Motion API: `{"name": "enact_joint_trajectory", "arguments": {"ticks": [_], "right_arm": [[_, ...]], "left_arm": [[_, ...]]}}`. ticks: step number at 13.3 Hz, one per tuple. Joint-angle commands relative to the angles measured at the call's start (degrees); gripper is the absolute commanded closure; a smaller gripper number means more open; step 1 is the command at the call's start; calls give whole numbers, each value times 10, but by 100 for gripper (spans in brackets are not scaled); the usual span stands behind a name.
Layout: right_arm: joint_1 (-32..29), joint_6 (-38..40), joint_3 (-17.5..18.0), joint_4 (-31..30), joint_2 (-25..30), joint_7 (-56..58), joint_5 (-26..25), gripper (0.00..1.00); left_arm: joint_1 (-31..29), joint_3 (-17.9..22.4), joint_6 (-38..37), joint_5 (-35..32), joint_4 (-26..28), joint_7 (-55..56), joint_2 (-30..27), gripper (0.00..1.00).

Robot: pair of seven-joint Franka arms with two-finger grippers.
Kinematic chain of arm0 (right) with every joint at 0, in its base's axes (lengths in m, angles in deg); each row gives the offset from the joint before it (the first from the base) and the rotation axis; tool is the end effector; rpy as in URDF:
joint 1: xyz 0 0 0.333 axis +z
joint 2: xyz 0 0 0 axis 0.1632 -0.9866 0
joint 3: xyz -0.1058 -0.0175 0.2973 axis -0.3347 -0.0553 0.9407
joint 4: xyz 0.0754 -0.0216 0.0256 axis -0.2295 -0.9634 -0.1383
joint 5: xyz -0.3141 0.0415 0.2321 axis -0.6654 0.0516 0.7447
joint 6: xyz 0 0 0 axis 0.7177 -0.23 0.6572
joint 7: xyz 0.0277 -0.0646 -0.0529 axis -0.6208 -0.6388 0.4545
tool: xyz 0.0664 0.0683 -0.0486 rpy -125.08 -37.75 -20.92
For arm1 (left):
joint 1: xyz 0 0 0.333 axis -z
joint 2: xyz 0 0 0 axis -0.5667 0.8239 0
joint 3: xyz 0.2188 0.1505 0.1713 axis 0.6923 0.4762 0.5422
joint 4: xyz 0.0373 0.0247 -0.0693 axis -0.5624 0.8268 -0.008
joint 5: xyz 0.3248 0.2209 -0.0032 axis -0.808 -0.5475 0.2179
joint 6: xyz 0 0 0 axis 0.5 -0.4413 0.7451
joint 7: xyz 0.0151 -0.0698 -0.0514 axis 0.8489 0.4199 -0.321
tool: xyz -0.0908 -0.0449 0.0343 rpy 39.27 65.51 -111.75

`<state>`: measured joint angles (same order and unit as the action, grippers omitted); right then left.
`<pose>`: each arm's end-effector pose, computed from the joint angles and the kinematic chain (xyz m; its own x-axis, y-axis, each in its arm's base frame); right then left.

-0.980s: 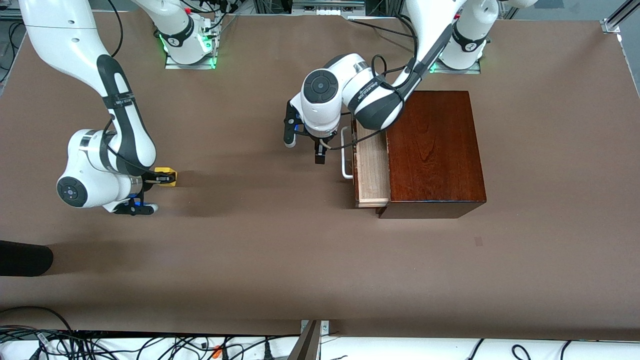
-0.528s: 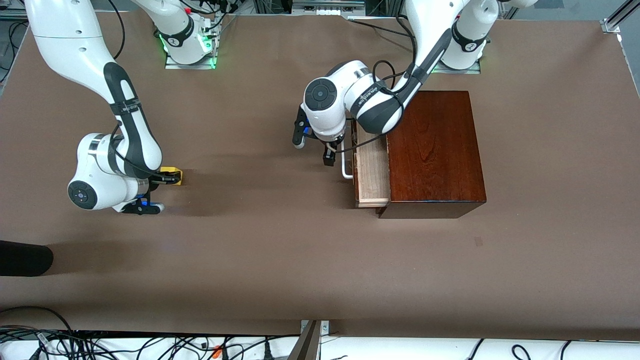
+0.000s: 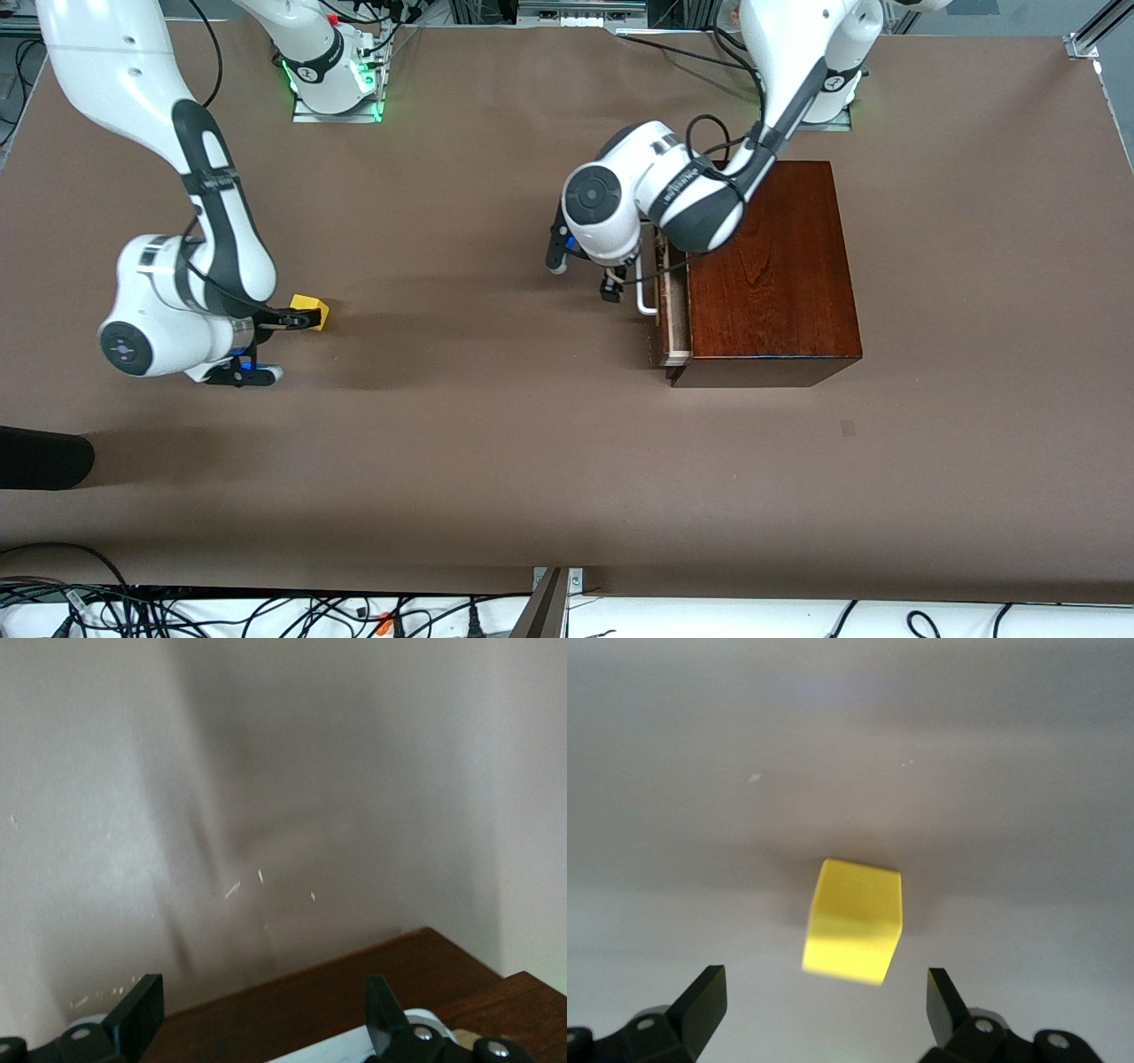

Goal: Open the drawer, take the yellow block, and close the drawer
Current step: 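Push the drawer shut with the left gripper while the right gripper drops the cube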

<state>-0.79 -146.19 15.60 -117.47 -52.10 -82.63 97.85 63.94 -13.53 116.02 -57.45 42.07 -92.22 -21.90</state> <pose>0.6318 0.0248 0.2621 0.9138 0.0108 -0.4060 -0.0247 -0.9963 -0.0820 0.5108 -0.4379 0.2866 -0.2186 -0.9673 -0.1290 -0.9554 0.1852 0.2303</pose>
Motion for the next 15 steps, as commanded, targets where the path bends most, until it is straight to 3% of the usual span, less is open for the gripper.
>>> {"name": "enact_joint_trajectory", "arguments": {"ticks": [1,8,15], "right_arm": [[5,37,-2,4,71,-25,-2,0],[8,112,-2,4,243,-24,-76,0],[-9,149,-1,4,316,-14,-111,0]], "left_arm": [[-10,3,-21,-13,6,-21,-17,0],[-24,4,-30,-13,6,-32,-20,0],[-28,-3,-31,-2,3,6,-47,0]]}}
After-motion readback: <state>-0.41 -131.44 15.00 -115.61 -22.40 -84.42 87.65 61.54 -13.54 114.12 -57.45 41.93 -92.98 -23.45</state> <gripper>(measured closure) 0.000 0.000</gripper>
